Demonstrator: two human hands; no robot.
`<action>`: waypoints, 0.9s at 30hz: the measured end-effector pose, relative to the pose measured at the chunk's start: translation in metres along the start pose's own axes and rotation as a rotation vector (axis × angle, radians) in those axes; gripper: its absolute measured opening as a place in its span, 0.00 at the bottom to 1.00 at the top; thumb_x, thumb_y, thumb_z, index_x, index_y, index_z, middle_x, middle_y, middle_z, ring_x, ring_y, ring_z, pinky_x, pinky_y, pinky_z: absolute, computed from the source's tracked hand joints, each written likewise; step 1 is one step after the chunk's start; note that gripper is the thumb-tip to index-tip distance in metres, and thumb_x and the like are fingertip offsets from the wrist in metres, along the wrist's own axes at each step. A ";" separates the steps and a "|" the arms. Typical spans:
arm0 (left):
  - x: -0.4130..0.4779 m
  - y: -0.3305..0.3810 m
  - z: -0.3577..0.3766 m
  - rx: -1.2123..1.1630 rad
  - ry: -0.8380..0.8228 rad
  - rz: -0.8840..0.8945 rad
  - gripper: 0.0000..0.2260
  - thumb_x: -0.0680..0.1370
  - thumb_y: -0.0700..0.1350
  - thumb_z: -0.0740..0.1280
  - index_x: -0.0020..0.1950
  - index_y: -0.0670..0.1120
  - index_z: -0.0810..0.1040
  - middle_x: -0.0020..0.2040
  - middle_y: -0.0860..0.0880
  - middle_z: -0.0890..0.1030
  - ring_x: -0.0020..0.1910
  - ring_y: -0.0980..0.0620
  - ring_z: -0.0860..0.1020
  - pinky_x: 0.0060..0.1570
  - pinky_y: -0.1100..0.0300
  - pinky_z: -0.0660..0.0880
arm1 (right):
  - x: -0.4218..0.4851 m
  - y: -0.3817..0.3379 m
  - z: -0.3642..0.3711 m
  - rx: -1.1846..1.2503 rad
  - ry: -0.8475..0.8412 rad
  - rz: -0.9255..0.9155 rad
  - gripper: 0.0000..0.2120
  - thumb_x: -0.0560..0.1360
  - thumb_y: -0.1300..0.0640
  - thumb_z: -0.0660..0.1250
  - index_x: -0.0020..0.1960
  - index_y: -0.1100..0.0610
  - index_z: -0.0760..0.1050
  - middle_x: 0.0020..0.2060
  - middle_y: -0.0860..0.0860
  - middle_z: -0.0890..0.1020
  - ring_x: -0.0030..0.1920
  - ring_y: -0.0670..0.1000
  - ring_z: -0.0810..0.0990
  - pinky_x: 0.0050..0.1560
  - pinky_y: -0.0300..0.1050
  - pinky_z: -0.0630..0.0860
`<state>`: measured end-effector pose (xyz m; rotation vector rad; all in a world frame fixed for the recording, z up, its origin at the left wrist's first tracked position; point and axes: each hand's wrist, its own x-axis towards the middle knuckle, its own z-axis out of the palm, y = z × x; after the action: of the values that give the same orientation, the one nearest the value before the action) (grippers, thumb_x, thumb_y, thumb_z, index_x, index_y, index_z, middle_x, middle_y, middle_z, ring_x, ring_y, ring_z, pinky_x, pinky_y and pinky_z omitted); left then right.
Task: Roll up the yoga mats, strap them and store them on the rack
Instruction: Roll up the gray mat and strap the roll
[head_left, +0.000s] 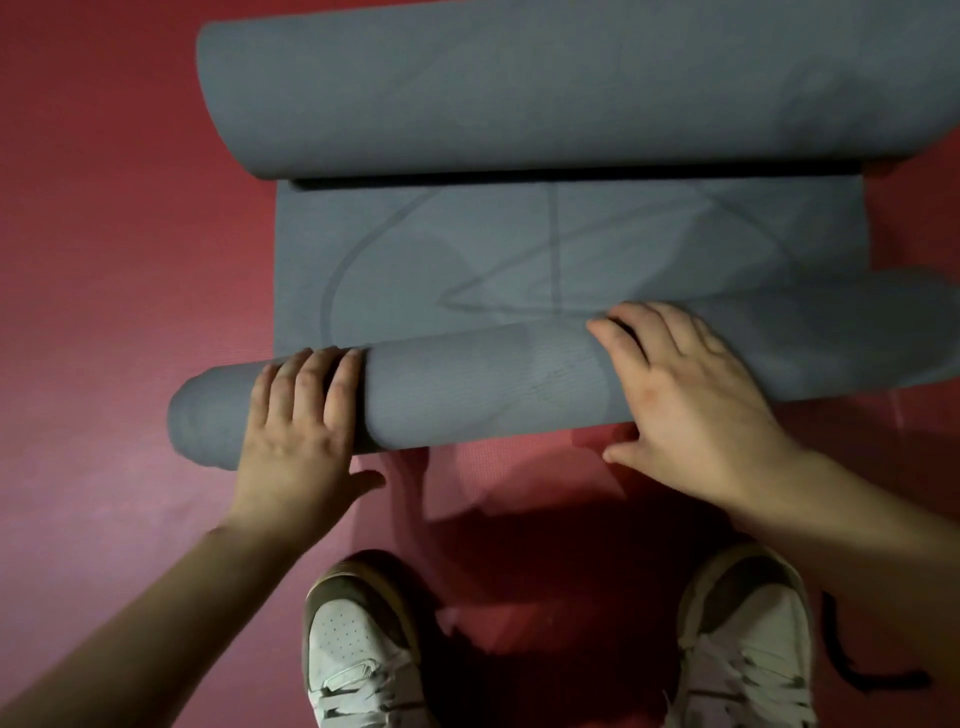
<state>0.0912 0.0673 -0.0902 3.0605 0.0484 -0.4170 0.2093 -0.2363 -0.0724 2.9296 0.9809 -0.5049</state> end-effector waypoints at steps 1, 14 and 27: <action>0.003 0.000 0.001 -0.002 0.032 -0.010 0.57 0.50 0.53 0.86 0.73 0.38 0.67 0.65 0.36 0.71 0.66 0.33 0.69 0.70 0.36 0.63 | 0.001 0.000 0.003 -0.008 -0.003 0.003 0.58 0.49 0.41 0.82 0.73 0.59 0.64 0.68 0.58 0.69 0.68 0.60 0.67 0.72 0.55 0.62; 0.013 -0.016 -0.015 -0.072 -0.038 0.070 0.46 0.48 0.54 0.84 0.64 0.44 0.76 0.51 0.45 0.76 0.47 0.39 0.75 0.44 0.44 0.76 | 0.008 0.014 -0.005 0.053 0.047 -0.127 0.40 0.55 0.47 0.76 0.66 0.55 0.71 0.55 0.51 0.77 0.53 0.56 0.75 0.52 0.52 0.78; 0.010 -0.019 -0.024 -0.216 -0.074 0.047 0.44 0.53 0.53 0.84 0.67 0.49 0.74 0.58 0.46 0.71 0.54 0.44 0.68 0.52 0.43 0.74 | 0.000 0.020 0.002 0.106 0.108 -0.093 0.45 0.53 0.43 0.78 0.67 0.55 0.73 0.58 0.55 0.73 0.58 0.59 0.69 0.70 0.58 0.62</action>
<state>0.1069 0.0880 -0.0712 2.8258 0.0167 -0.4874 0.2206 -0.2530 -0.0759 3.0448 1.1416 -0.4184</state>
